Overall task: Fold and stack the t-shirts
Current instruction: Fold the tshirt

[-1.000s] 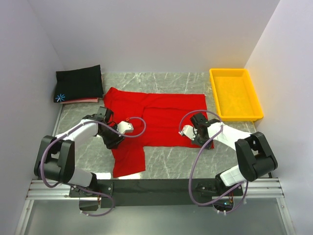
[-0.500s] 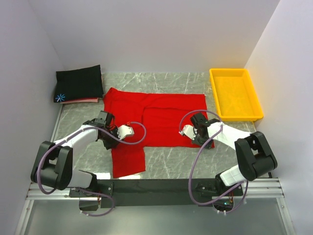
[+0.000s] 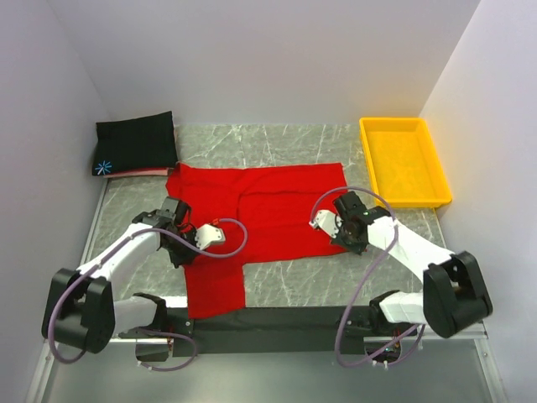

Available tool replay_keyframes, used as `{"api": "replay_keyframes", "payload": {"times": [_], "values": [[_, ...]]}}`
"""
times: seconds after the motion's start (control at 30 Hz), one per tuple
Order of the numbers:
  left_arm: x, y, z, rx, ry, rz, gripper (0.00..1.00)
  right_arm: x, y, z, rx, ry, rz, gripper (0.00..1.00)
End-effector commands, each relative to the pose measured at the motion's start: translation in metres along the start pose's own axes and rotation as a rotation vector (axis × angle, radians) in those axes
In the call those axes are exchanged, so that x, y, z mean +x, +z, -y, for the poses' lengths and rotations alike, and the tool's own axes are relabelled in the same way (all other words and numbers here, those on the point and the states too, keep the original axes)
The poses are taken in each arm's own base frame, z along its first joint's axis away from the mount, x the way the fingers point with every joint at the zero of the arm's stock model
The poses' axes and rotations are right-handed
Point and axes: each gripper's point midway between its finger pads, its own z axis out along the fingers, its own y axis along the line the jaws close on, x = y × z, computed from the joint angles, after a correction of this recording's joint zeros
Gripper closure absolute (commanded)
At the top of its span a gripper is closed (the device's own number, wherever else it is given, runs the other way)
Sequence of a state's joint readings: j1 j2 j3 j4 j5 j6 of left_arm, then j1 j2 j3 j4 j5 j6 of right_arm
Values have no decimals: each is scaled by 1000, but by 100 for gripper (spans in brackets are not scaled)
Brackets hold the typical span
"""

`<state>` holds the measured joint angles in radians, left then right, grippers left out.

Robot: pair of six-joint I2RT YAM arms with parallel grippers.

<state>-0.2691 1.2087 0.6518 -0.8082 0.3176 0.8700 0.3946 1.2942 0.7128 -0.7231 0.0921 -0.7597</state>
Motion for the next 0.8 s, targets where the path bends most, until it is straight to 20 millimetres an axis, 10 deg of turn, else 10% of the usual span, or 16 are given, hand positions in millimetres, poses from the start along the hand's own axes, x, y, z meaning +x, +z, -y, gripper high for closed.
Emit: {"api": "replay_keyframes", "payload": {"times": [0.0, 0.77], "values": [[-9, -19, 16, 52, 4, 33, 99, 7, -12, -10, -25, -1, 18, 100], [-45, -70, -48, -33, -85, 148, 99, -30, -41, 62, 46, 45, 120, 100]]}}
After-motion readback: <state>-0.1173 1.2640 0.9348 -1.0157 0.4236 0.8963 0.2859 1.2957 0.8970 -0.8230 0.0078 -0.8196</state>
